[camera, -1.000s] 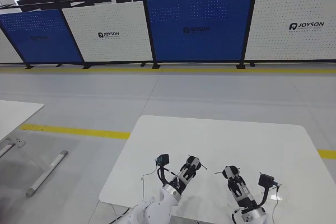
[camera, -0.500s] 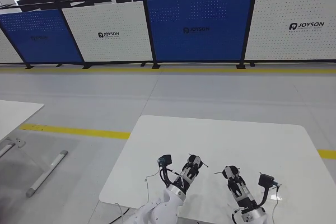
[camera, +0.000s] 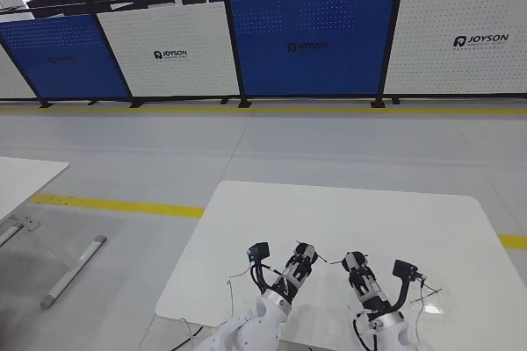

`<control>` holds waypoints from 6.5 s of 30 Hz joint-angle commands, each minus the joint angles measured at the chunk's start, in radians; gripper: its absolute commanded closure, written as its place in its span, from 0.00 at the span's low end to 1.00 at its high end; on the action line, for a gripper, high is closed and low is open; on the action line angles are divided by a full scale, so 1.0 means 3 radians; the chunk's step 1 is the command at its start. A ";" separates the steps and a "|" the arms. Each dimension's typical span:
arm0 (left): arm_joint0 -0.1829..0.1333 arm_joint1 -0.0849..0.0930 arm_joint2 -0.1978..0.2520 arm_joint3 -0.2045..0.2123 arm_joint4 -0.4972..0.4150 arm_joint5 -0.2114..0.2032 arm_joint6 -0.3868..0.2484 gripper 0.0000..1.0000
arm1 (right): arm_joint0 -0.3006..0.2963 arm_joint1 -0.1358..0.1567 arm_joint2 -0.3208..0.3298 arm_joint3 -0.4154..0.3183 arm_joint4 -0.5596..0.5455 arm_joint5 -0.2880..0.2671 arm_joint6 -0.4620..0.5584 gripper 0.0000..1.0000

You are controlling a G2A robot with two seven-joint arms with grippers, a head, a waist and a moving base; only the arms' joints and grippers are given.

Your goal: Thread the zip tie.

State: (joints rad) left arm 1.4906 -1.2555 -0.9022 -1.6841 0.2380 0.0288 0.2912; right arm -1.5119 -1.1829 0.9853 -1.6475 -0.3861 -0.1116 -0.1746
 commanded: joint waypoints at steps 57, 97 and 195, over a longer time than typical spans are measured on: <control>-0.0113 -0.0107 -0.0024 0.0097 -0.0357 0.0336 0.0177 1.00 | 0.0187 -0.0149 -0.0073 0.0266 0.0060 -0.0103 -0.0049 1.00; -0.0113 -0.0107 -0.0024 0.0097 -0.0357 0.0336 0.0177 1.00 | 0.0228 -0.0275 -0.0032 0.0399 0.0055 -0.0252 0.0090 1.00; -0.0093 -0.0123 -0.0039 0.0082 -0.0122 0.0284 0.0074 1.00 | -0.0069 -0.0288 0.0167 0.0531 -0.0494 -0.0761 -0.0543 1.00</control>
State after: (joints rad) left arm 1.4586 -1.2937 -0.9130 -1.6605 0.1855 0.1336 0.3162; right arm -1.5326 -1.2692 1.0356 -1.4882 -0.5343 -0.3400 -0.3374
